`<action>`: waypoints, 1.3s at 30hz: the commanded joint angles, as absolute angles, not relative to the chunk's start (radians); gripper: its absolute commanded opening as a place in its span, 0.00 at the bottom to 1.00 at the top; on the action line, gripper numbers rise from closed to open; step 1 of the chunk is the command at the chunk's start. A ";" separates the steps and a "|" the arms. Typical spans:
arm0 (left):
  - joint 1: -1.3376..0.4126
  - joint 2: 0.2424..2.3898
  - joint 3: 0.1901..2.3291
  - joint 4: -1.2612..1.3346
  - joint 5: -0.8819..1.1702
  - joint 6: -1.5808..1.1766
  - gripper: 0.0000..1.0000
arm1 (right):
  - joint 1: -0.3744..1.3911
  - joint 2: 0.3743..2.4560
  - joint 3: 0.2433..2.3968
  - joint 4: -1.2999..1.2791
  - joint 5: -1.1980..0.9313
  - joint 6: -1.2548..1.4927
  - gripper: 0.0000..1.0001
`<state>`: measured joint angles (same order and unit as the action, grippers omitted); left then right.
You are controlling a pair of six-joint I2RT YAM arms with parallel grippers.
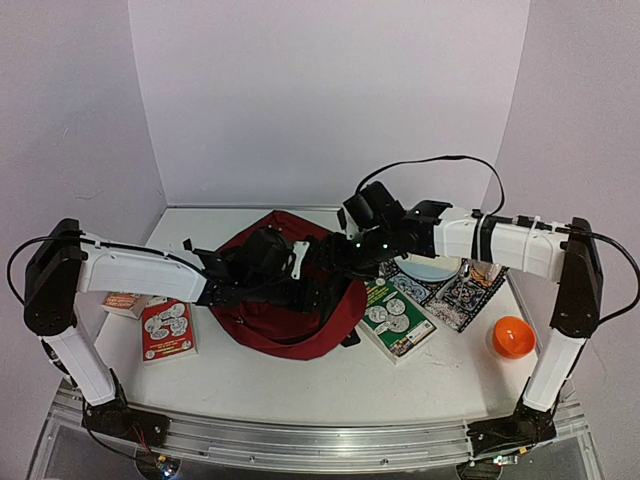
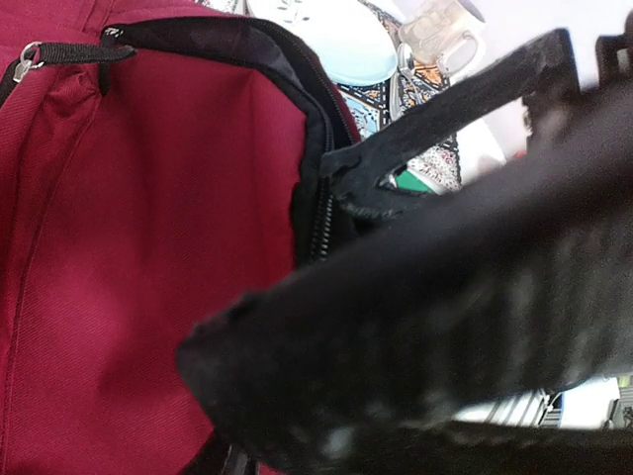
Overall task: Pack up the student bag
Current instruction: Open the largest pocket of the student bag.
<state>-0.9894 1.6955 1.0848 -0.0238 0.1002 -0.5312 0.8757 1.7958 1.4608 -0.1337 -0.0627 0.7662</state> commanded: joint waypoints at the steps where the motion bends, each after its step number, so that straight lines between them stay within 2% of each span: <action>1: -0.997 1.715 1.140 0.029 0.121 -0.520 0.19 | 0.882 1.752 1.433 -0.111 -0.033 0.750 0.69; 4: -0.997 1.711 1.137 0.030 0.103 -0.516 0.03 | 0.882 1.721 1.389 -0.112 -0.003 0.754 0.69; 6: -0.996 1.697 1.131 0.027 0.077 -0.507 0.00 | 0.881 1.707 1.356 -0.117 0.025 0.761 0.69; 13: -0.972 1.619 1.131 -0.063 -0.063 -0.450 0.00 | 0.882 1.681 1.262 -0.130 0.037 0.789 0.69; 20: -0.877 1.518 1.103 -0.126 -0.092 -0.426 0.00 | 0.881 1.678 1.214 -0.137 0.080 0.798 0.69; 33: -0.829 1.230 1.122 -0.383 -0.187 -0.395 0.00 | 0.884 1.788 1.235 -0.137 0.028 0.759 0.68; 39: -0.799 1.209 1.167 -0.440 -0.251 -0.358 0.00 | 0.884 1.800 1.235 -0.138 0.013 0.724 0.68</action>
<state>-0.8220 1.2295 1.0964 -0.4002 -0.1730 -0.4038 0.8778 1.7938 1.2152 -0.1045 0.0234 0.7620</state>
